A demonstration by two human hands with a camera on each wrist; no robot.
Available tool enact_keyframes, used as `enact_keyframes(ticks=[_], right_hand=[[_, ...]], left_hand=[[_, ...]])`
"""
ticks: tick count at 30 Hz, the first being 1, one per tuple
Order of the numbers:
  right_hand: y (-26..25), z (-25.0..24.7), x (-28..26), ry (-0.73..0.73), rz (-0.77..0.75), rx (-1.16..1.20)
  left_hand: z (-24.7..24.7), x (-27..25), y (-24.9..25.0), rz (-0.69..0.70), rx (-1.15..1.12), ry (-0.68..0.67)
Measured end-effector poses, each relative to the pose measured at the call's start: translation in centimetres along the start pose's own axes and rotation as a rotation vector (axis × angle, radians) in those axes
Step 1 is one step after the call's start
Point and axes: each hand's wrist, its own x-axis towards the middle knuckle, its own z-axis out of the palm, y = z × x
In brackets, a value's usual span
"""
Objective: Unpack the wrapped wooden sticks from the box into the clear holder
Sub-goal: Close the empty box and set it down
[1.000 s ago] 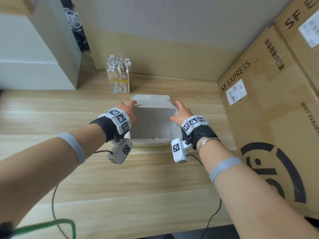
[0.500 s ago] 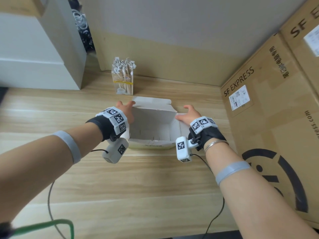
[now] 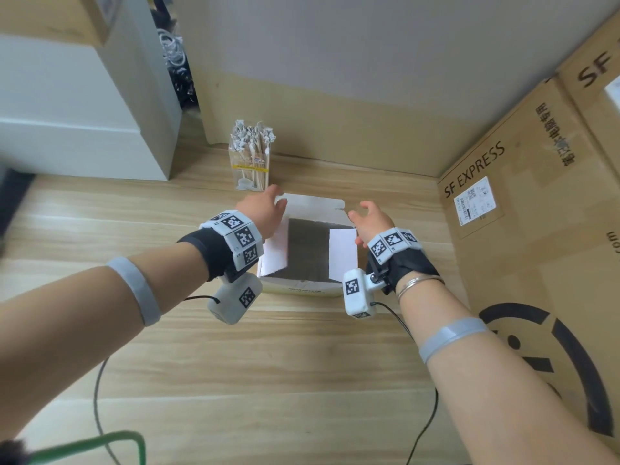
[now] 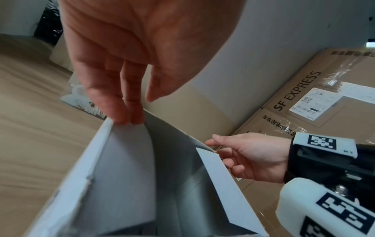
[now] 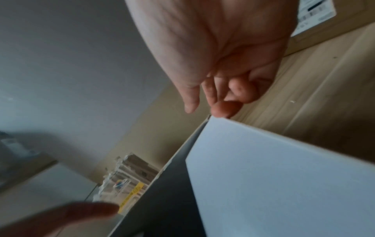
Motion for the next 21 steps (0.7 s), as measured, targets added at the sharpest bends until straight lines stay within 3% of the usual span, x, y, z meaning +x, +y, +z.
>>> enact_keyframes(ticks=[7,11,18,21], right_hand=[[1.5,0.2,1.4,-0.032,0.035,0.259],[1.7,-0.3,1.1,-0.085,0.04,0.377],[0.7,-1.5,0.8,-0.126,0.01,0.411],[1.0,-1.8,0.5,-0.169,-0.029,0.399]], left_hand=[[0.7,0.8,-1.0,-0.112,-0.133,-0.101],[0.6,0.8,-1.0,-0.178,-0.393,-0.062],[-1.0,-0.2,-0.9,-0.243,-0.724,-0.038],[-1.7,0.2,-1.3,-0.256,-0.683,-0.041]])
